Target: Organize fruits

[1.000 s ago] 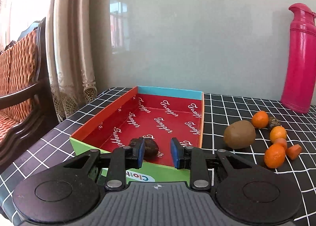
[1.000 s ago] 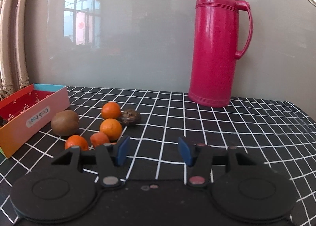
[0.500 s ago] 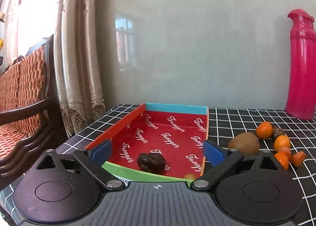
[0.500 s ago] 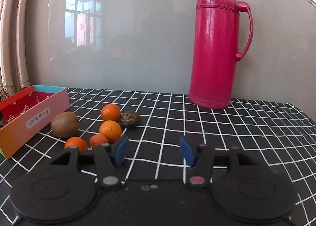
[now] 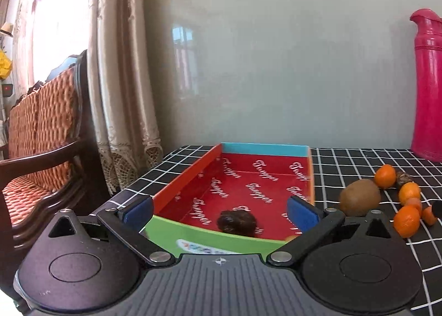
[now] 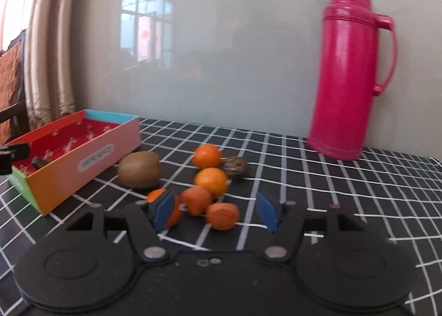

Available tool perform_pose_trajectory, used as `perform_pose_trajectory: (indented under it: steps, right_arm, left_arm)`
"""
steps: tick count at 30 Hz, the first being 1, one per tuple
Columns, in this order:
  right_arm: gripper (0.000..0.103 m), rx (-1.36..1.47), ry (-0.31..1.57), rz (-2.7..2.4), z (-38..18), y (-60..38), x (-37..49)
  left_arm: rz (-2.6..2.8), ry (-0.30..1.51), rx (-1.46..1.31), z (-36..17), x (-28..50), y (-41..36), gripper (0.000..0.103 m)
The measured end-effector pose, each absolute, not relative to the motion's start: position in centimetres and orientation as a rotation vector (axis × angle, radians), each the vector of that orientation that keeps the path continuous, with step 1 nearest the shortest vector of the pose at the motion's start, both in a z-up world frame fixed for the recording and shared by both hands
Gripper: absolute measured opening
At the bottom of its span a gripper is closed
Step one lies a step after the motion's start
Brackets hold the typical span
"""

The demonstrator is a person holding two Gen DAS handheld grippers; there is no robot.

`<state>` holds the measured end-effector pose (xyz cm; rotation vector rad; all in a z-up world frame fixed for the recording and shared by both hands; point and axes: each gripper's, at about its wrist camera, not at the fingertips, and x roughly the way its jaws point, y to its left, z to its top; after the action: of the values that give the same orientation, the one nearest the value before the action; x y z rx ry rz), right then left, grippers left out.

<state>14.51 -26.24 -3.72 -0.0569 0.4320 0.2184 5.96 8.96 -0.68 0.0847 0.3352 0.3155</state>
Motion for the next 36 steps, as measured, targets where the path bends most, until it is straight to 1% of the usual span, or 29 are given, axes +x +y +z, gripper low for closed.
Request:
perform_pose_trajectory:
  steps: [12,17,21,24,36]
  right_arm:
    - [0.059,-0.088,0.489,0.263,-4.7,-22.6,15.9]
    - [0.050,-0.086,0.530,0.264,-5.2,-21.8,16.8]
    - [0.040,-0.098,0.565,0.233,-5.6,-21.3,17.6]
    - [0.036,-0.089,0.592,0.229,-5.8,-21.3,18.1]
    - [0.034,-0.075,0.517,0.262,-3.1,-19.3,17.0]
  left_arm:
    - [0.362,0.356,0.078,-1.1,5.2,12.2,0.102]
    - [0.375,0.363,0.074,-1.2,4.7,13.5,0.102]
    - [0.381,0.375,0.082,-1.4,4.4,14.3,0.102]
    - [0.386,0.380,0.077,-1.5,4.3,14.8,0.102]
    - [0.408,0.376,0.071,-1.3,3.0,16.3,0.102]
